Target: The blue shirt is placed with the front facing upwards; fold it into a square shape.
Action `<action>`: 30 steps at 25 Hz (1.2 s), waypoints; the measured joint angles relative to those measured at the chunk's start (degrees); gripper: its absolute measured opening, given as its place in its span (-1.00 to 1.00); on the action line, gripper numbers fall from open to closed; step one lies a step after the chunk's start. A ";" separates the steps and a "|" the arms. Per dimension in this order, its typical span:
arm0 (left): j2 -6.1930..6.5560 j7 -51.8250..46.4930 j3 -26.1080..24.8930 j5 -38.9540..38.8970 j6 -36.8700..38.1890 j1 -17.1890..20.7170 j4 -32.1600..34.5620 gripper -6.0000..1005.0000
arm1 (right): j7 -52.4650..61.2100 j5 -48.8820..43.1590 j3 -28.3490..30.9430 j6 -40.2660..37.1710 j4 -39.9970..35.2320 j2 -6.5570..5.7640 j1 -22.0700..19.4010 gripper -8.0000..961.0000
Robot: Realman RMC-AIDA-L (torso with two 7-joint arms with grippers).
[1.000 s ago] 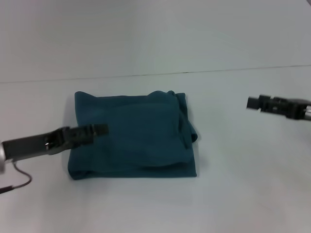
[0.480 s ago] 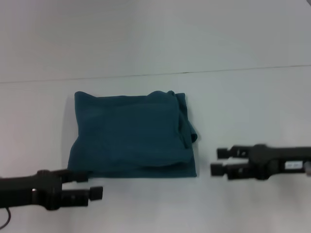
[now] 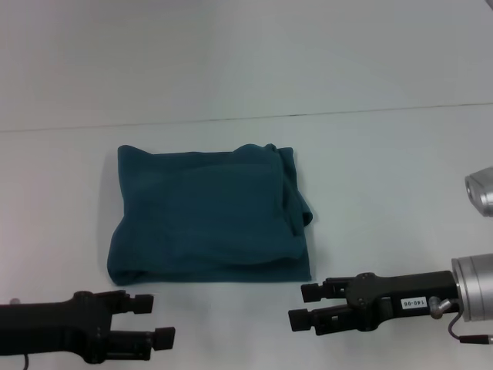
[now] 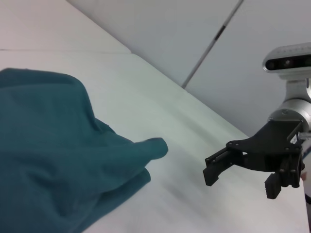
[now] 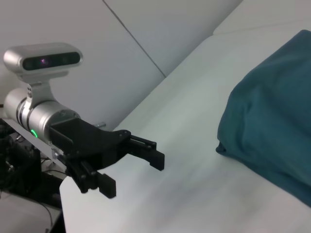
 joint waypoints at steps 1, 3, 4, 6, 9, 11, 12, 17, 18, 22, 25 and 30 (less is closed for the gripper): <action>-0.01 0.41 0.20 0.01 -0.04 -0.05 -0.40 0.77 | -0.03 0.01 0.00 -0.07 0.24 0.01 0.03 0.92; -0.02 0.59 1.57 0.03 -0.30 -0.11 -1.03 0.77 | -0.05 0.04 -0.02 -0.16 0.76 0.02 0.04 0.92; -0.04 0.62 1.86 0.05 -0.43 -0.08 -1.09 0.77 | -0.05 0.06 -0.02 -0.16 0.90 0.02 0.05 0.92; -0.09 0.65 2.15 0.09 -0.57 0.00 -1.17 0.77 | -0.06 0.11 0.01 -0.11 1.16 0.03 0.06 0.92; -0.25 0.70 2.17 -0.08 -0.47 0.04 -1.27 0.77 | -0.07 0.14 0.01 0.07 1.17 0.05 0.08 0.92; -0.49 0.67 2.18 -0.13 -0.27 -0.04 -1.28 0.77 | -0.08 0.14 -0.01 0.10 1.30 0.09 0.15 0.92; -0.62 0.59 2.33 -0.09 -0.27 -0.13 -1.32 0.77 | -0.08 0.13 -0.04 0.12 1.49 0.12 0.21 0.92; -1.00 0.27 3.24 0.11 -0.75 -1.32 -2.17 0.77 | 0.36 -0.04 -0.08 0.64 1.99 0.15 0.48 0.92; -1.01 0.05 3.42 0.12 -0.94 -1.63 -2.27 0.77 | 0.39 -0.05 -0.08 0.66 2.00 0.13 0.55 0.92; -0.66 -2.97 3.41 -0.08 -2.32 -3.16 -3.02 0.77 | 0.21 0.13 0.09 0.68 2.00 0.08 0.95 0.92; -0.40 -3.93 3.19 -0.41 -2.87 -3.63 -3.54 0.77 | -0.01 0.26 0.36 0.75 2.00 0.13 1.08 0.92; -0.38 -3.94 3.19 -0.41 -3.54 -3.63 -3.54 0.77 | -0.04 0.49 0.48 1.52 2.01 0.17 1.20 0.92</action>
